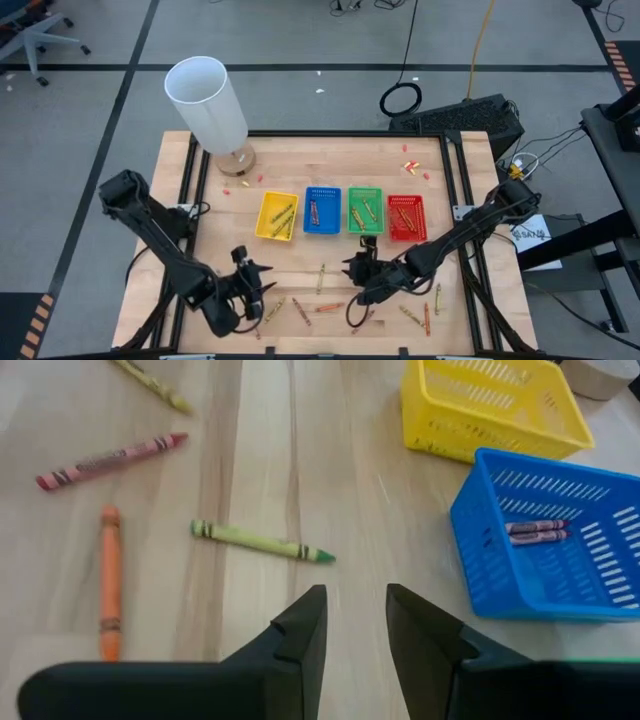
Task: Sort crayons
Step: Put the green crayon into the yellow bin
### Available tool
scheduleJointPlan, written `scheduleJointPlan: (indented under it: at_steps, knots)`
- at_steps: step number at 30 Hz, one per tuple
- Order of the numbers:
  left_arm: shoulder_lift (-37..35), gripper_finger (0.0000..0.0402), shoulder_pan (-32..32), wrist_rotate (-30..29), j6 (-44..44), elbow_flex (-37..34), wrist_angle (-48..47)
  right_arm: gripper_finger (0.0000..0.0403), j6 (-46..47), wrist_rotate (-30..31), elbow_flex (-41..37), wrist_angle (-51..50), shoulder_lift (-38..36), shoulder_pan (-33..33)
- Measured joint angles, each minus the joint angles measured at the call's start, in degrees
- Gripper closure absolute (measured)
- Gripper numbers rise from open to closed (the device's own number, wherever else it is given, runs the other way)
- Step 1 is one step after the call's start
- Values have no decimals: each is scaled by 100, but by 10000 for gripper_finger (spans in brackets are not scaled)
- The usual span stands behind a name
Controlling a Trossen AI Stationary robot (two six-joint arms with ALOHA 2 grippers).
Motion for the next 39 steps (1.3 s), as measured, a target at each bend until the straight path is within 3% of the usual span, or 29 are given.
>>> scheduleJointPlan:
  at_steps: [10, 15, 20, 24, 29, 39]
  knots:
    - [514, 220, 3, -19, 27, 0, 289, 310, -34, -16, 0, 220, 246, -13]
    - [628, 220, 95, -361, 65, 0, 636, 310, -43, -16, 0, 226, 247, -13]
    - [846, 220, 305, -385, 1002, -1, 1621, 310, -43, -19, 0, 227, 247, -13]
    - [1115, 220, 513, -19, 2003, 0, 2838, 310, -24, -88, 0, 226, 247, -13]
    - [1444, 220, 786, 446, 2699, 0, 3964, 310, 19, -688, 0, 226, 247, -13]
    - [1781, 220, 1039, 861, 2377, 0, 4067, 310, 5, -919, 0, 224, 247, 4]
